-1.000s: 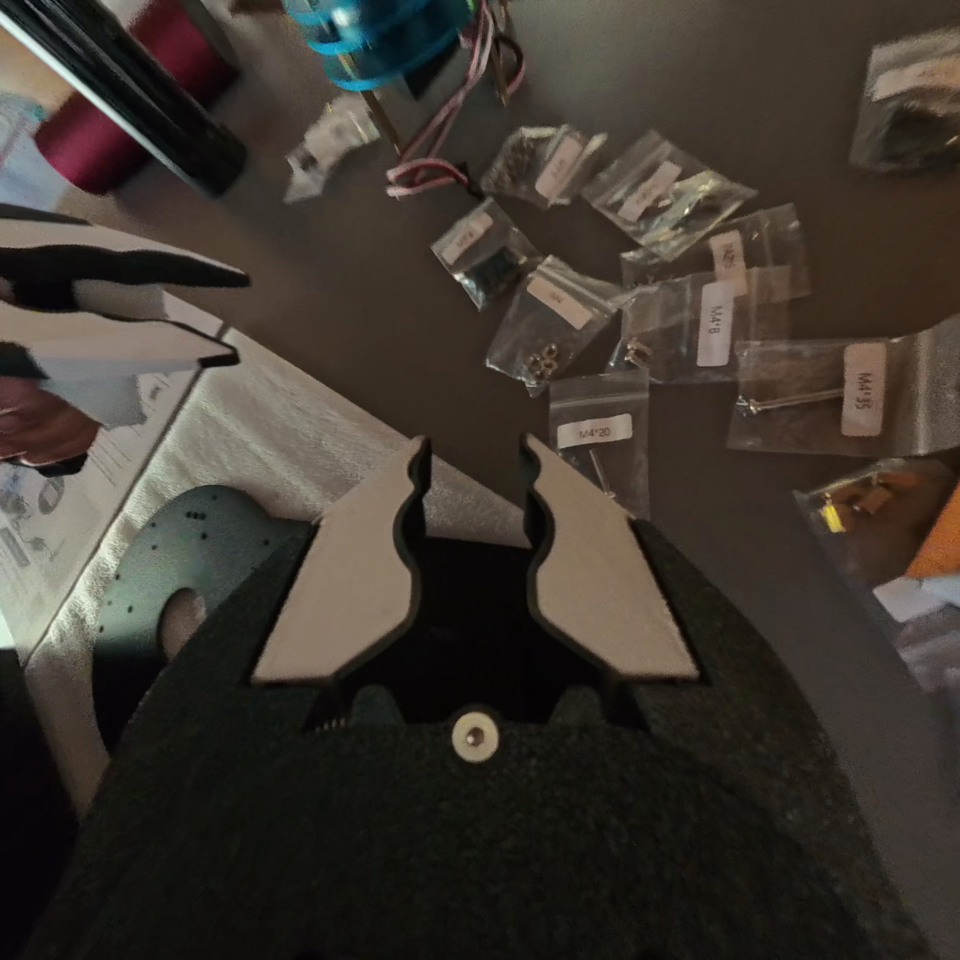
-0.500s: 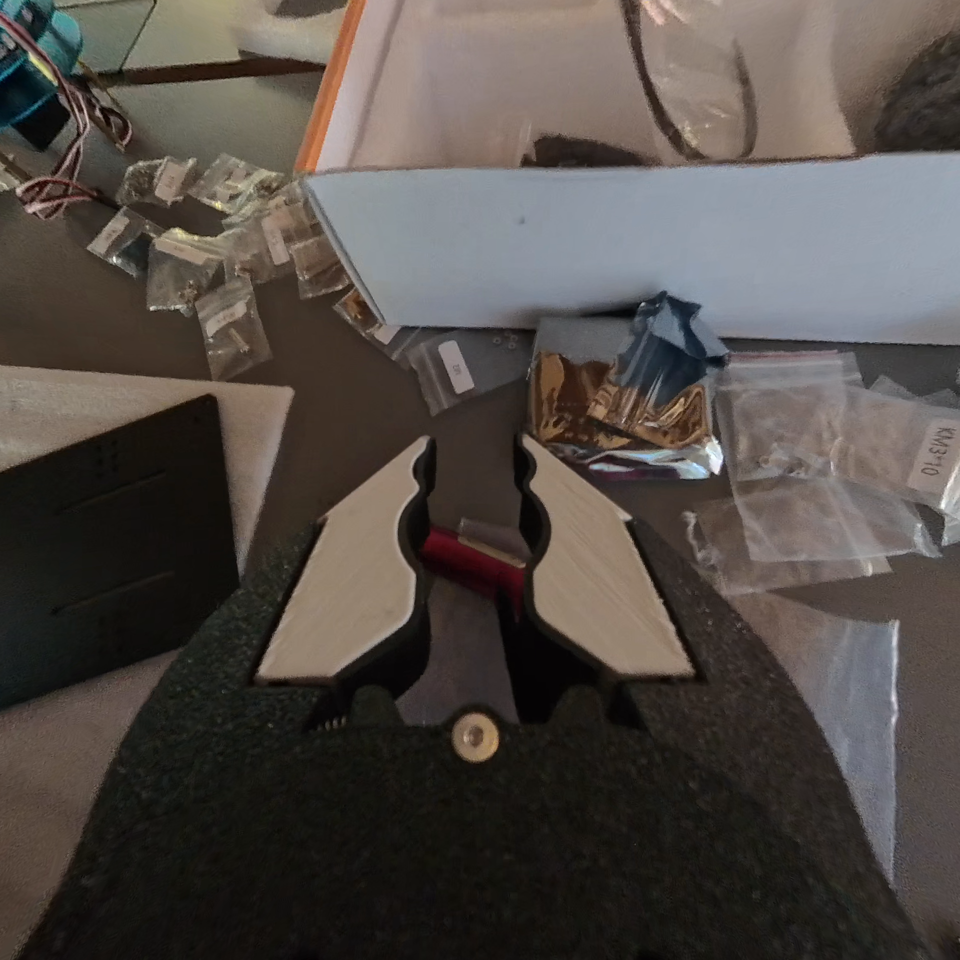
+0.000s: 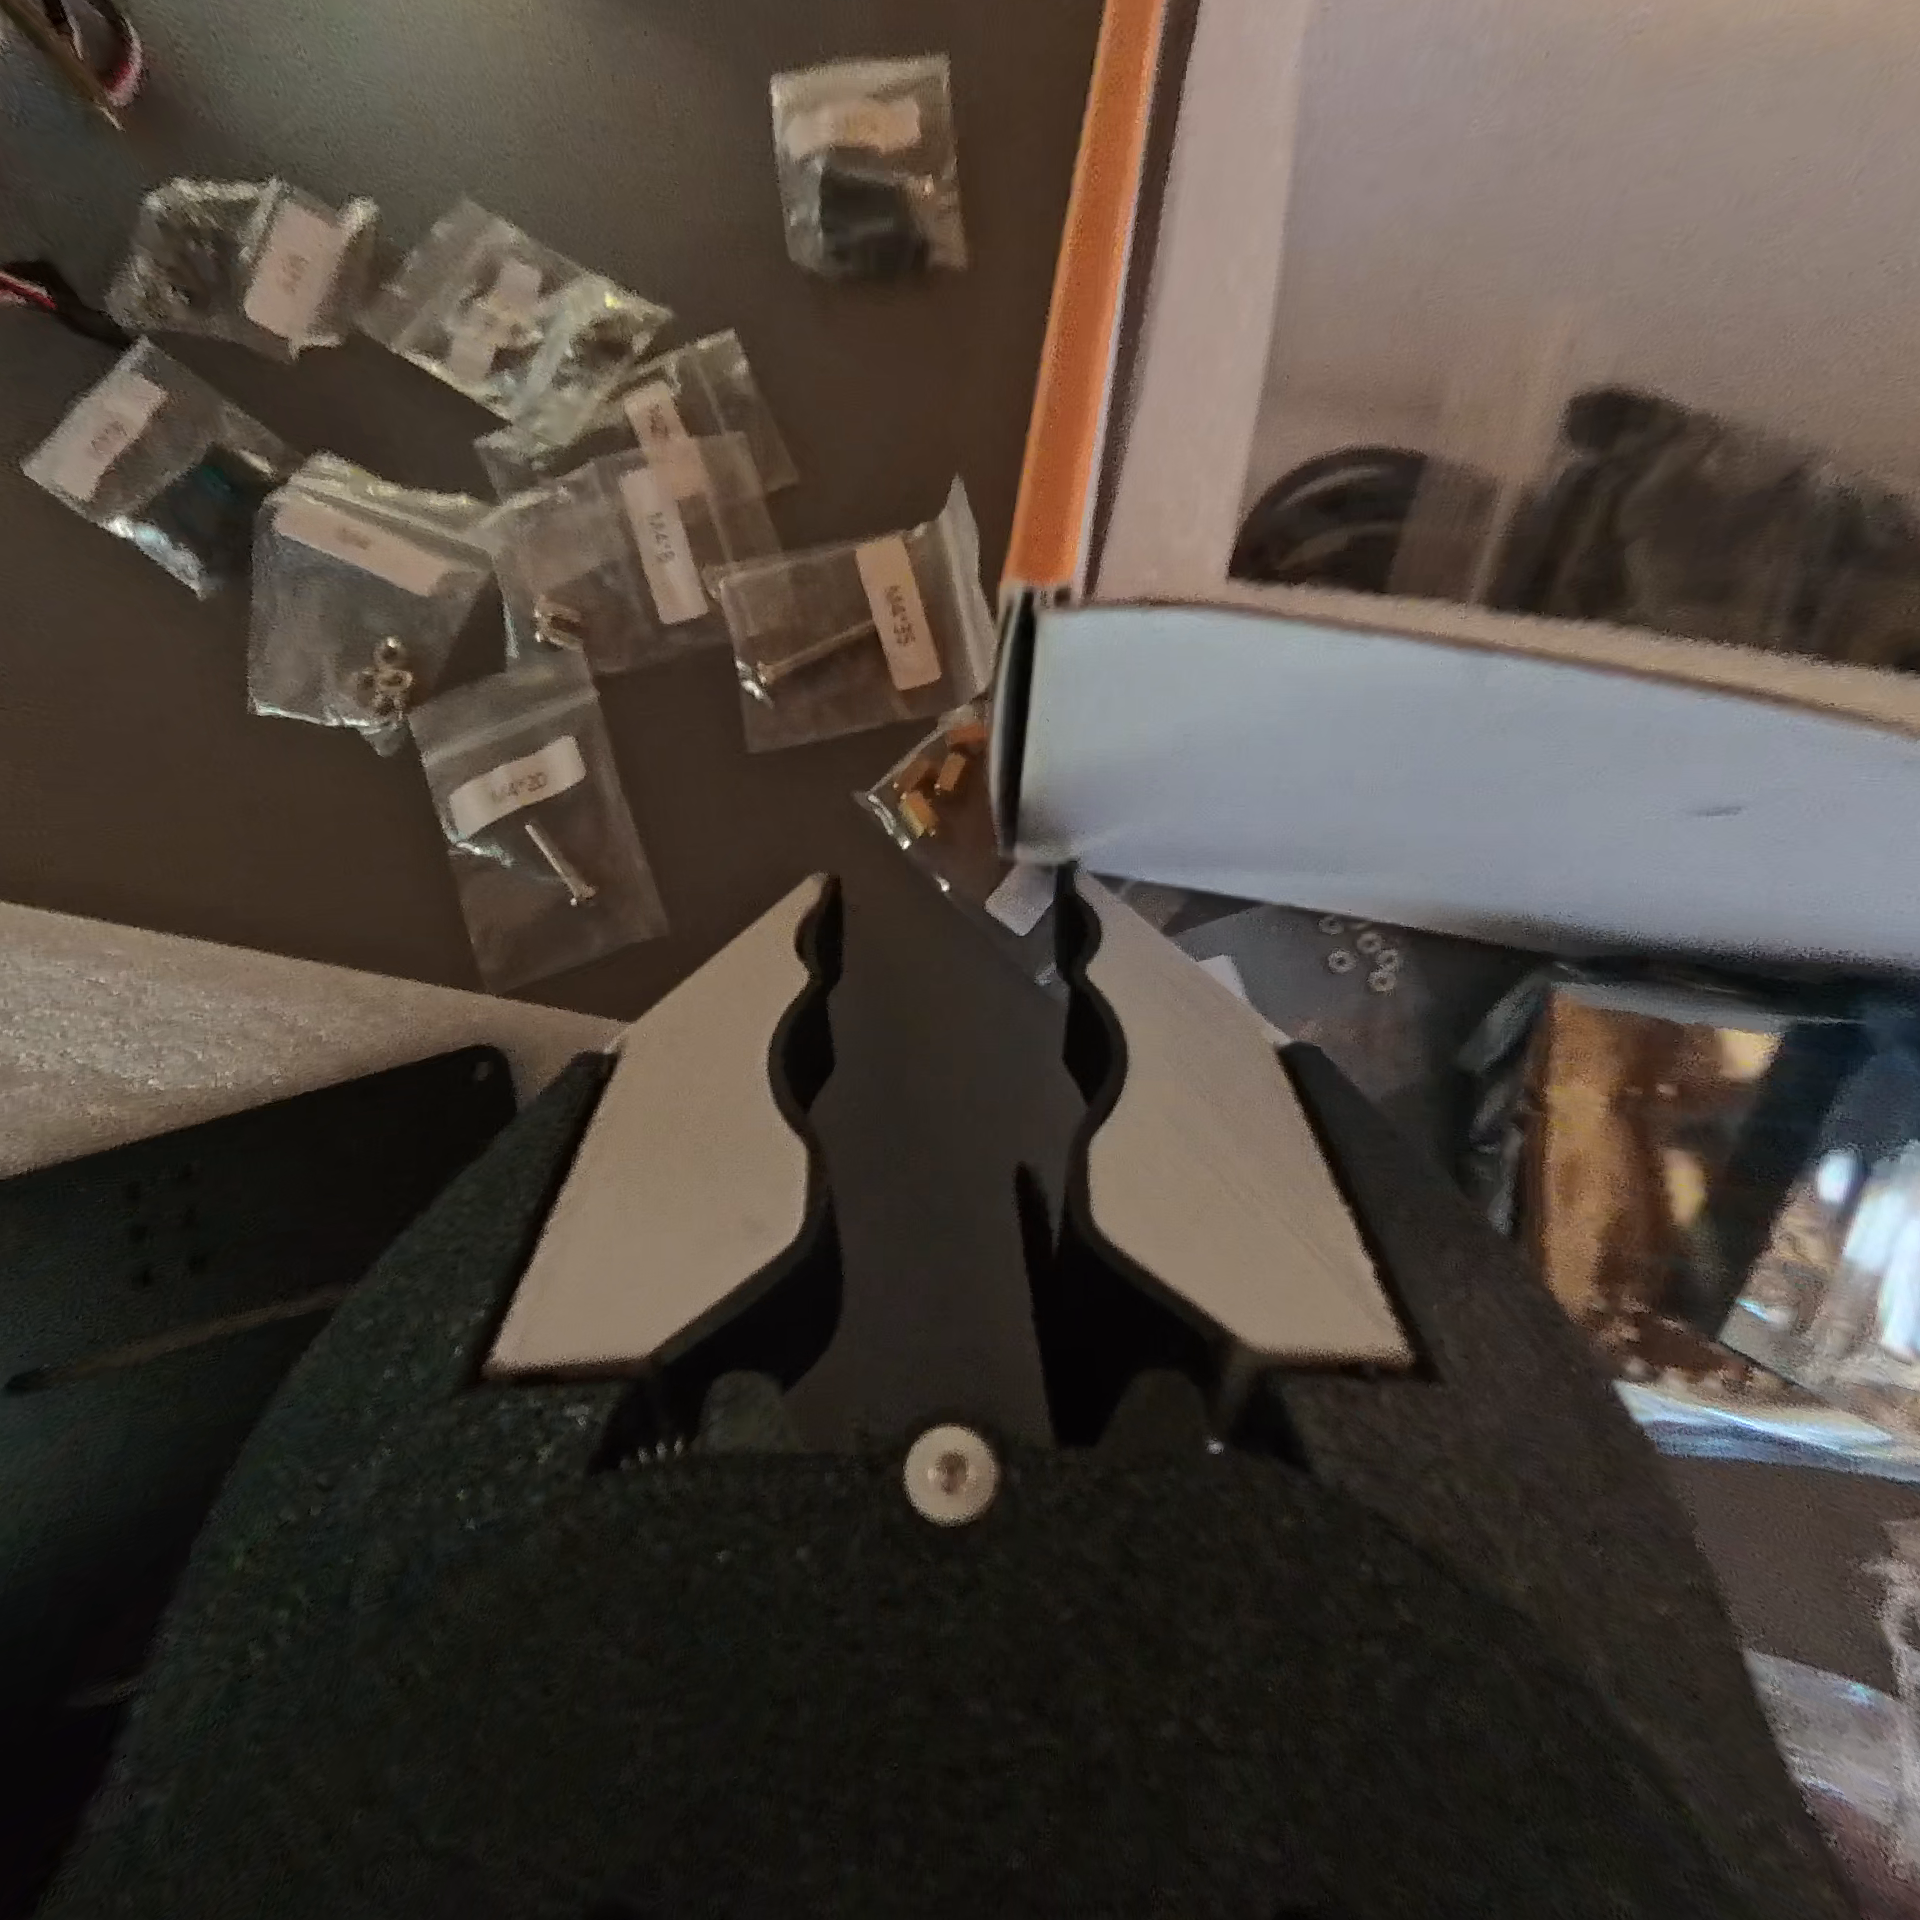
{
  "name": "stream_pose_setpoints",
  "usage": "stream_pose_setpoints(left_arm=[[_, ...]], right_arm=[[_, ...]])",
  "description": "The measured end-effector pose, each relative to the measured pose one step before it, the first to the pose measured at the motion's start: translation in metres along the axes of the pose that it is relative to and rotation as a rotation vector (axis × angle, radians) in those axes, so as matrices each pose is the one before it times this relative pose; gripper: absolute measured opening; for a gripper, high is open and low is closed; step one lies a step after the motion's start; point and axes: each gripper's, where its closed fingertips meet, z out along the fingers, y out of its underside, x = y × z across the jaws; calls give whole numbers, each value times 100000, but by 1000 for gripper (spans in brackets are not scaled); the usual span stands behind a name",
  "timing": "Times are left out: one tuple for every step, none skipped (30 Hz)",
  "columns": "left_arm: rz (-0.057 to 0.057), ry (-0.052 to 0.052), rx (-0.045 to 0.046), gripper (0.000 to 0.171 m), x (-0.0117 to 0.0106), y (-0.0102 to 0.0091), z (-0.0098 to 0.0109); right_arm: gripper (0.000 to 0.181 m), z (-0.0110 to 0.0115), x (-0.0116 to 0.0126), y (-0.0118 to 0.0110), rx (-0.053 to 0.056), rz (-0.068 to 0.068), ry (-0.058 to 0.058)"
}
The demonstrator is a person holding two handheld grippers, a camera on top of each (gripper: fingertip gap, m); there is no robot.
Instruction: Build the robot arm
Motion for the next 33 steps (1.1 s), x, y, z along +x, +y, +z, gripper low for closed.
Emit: stream_pose_setpoints(left_arm=[[-555, -1098, 73, 51, -315, 229, -286], [-870, -1020, 206, 51, -339, 220, -286], [-1219, -666, 141, 50, -334, 227, -227], [-1486, -330, -74, 50, -304, 247, -163], [-1594, -158, -159, 50, -280, 221, -115], [-1579, -140, -45, 50, -288, 178, -83], [-1510, -163, 145, 50, -277, 101, -58], [-1377, -35, 285, 50, -233, 50, -37], [-1147, 119, 345, 50, -206, -6, -7], [-838, 51, 311, 50, -198, -33, 23], [-501, -116, 184, 50, -210, -32, 60], [-194, -230, 41, 50, -216, -47, 55], [13, -323, 29, 50, -229, -57, 42], [104, -349, 96, 50, -213, -83, 28], [86, -281, 84, 50, -200, -87, 36], [43, -158, 70, 50, -185, -100, 51], [32, 4, -3, 50, -163, -87, 74], [43, 108, -132, 50, -133, -89, 110], [131, 141, -43, 50, -111, -109, 118], [242, 180, 46, 50, -89, -134, 133], [288, 190, 12, 50, -58, -135, 118], [273, 201, 90, 50, -32, -155, 111], [247, 250, 256, 50, 10, -151, 72], [262, 246, 338, 50, 37, -152, 28], [316, 203, 303, 50, 56, -104, 1], [367, 76, 203, 50, 61, -37, -60], [362, -179, 94, 50, 31, 37, -138], [293, -447, 205, 50, 9, 61, -255], [205, -625, 471, 50, -23, 68, -378], [177, -705, 593, 50, -43, 116, -472], [195, -893, 503, 50, -92, 187, -531], [206, -1192, 305, 50, -185, 267, -533], [218, -1381, 60, 50, -261, 346, -508]], right_arm=[[43, 255, -445, 295, -1530, 524, -2702], [37, -105, -575, -41, 925, -360, -2952], [40, -8, -555, 70, -192, 534, -2422], [41, -35, -538, 113, -441, -227, -1947], [40, -30, -516, 130, -951, -766, -1456], [40, 4, -654, 109, -1206, -1268, -2069], [39, 50, -743, 89, -1389, -1240, -2511], [38, 75, -847, 35, -1467, -1233, -3259], [36, 142, -638, -15, -1186, -1106, -2453], [36, 123, -307, -90, -674, -1291, -929], [36, 43, -129, -70, -950, -1323, -317], [37, -101, 20, -172, -17, -439, 202], [39, -310, -13, -357, 1667, 304, -139], [39, -438, -221, -484, 2649, 837, -1625], [37, -510, -375, -543, 3075, 1367, -2759], [35, -471, -434, -500, 2838, 1442, -2962], [34, -365, -403, -364, 1904, 941, -2558], [34, -243, -280, -279, 1074, 158, -1437], [34, -144, -157, -281, 1155, -542, -165], [33, 8, -223, -364, 1426, -1144, -219], [34, 236, -358, -486, 1634, -689, -890], [35, 538, -535, -579, 677, 46, -1702], [37, 903, -768, -751, -17, -19, -2610], [36, 1247, -845, -1006, 856, -1082, -2891], [34, 1578, -489, -968, 429, -1235, -1403], [34, 1744, -281, -660, -2515, -781, -1052], [34, 1756, 29, -671, -2513, -1250, -423], [33, 1670, 569, -700, -1294, -1130, 1359], [33, 1527, 852, -405, -2277, -428, 2315], [31, 1290, 417, -223, -2946, 273, -591], [29, 978, 177, -189, -2622, 2233, -2171], [29, 677, 46, -293, -1557, 3167, -2269], [28, 506, 43, -243, -927, 1796, -1226]])
